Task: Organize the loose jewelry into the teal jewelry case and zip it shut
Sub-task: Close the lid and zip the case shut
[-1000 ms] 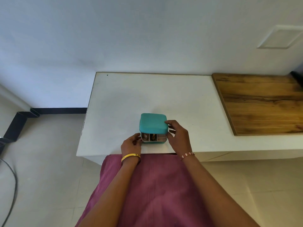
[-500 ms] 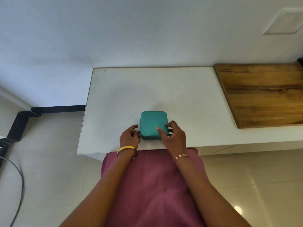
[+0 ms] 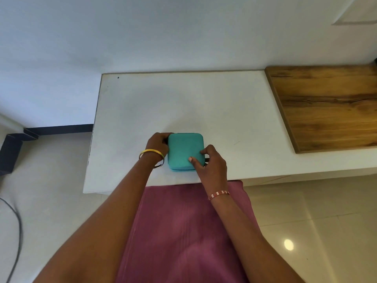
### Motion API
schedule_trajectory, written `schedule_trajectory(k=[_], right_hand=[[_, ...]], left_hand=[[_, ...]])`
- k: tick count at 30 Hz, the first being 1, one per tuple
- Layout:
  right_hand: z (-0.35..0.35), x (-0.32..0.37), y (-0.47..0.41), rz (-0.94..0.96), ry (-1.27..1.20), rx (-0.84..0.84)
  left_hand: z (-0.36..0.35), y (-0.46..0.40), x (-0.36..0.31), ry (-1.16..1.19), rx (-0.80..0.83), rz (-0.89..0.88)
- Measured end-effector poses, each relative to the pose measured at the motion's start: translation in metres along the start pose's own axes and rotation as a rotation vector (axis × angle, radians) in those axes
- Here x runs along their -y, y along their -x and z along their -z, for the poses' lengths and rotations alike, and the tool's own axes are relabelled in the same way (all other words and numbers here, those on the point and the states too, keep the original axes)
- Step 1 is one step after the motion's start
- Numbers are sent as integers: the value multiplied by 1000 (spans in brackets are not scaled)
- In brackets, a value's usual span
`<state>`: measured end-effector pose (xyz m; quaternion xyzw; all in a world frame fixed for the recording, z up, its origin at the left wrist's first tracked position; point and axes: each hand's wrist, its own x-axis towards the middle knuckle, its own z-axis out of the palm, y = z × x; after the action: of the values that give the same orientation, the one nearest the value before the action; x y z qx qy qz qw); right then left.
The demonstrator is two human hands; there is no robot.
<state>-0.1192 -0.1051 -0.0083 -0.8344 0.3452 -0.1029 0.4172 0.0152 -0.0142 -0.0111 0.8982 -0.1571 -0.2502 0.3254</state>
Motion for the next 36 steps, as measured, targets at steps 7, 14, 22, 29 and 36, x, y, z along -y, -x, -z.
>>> schedule_trajectory(k=[7, 14, 22, 29, 36], right_hand=[[6, 6, -2, -61, -15, 52], [8, 15, -8, -70, 106, 162], [7, 19, -7, -108, 121, 170], [8, 20, -8, -109, 155, 177], [9, 28, -7, -95, 280, 222]], left_hand=[[0, -5, 6, -16, -59, 32], [6, -10, 3, 25, 3, 71], [9, -11, 1, 23, 31, 80], [4, 2, 7, 57, -172, 52], [2, 8, 11, -291, -154, -109]])
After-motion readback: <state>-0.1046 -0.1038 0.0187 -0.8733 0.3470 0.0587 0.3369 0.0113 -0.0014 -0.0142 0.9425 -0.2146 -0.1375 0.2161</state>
